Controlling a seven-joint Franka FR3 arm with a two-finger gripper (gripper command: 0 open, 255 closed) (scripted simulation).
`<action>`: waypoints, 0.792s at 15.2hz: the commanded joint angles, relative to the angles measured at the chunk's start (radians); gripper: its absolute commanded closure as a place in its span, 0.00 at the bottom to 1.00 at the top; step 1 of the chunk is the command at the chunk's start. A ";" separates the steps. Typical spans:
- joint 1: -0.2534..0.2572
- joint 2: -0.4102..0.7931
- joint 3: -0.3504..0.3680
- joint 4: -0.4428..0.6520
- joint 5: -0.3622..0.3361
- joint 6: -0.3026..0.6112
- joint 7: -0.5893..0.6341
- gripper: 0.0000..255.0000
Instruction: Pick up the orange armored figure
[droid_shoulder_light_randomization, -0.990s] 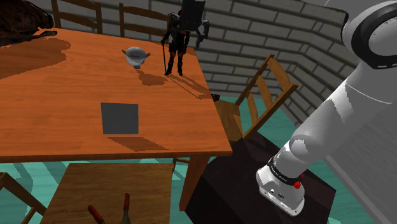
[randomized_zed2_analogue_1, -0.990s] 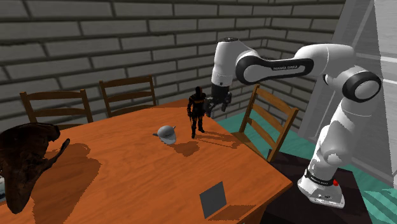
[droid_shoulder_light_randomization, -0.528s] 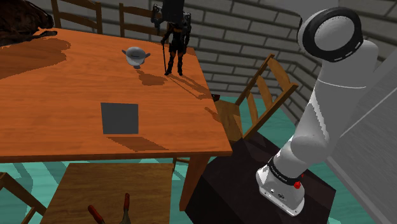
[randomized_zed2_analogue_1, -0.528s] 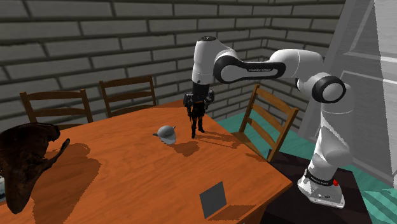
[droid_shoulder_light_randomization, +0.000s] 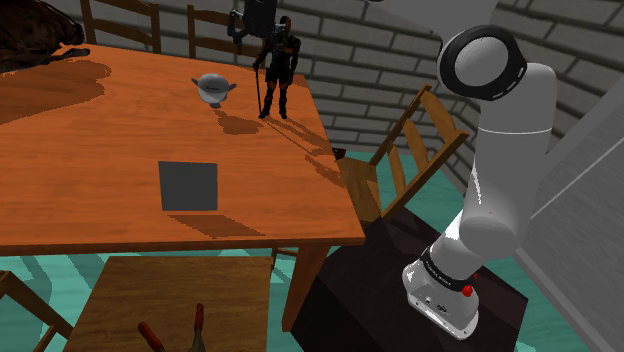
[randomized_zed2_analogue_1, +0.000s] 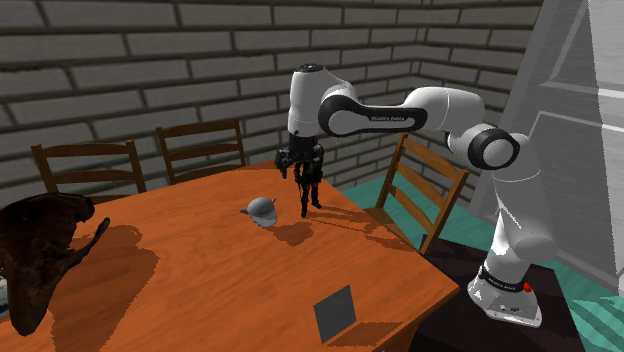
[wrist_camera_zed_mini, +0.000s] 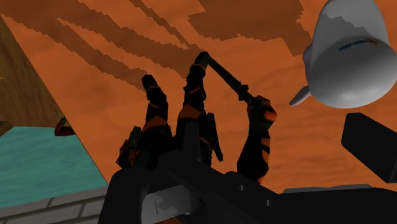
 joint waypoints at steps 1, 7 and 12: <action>-0.008 -0.011 0.000 -0.045 0.003 0.035 0.006 0.00; -0.013 -0.020 0.001 -0.081 0.006 0.061 0.010 1.00; -0.013 -0.020 0.001 -0.081 0.006 0.061 0.010 1.00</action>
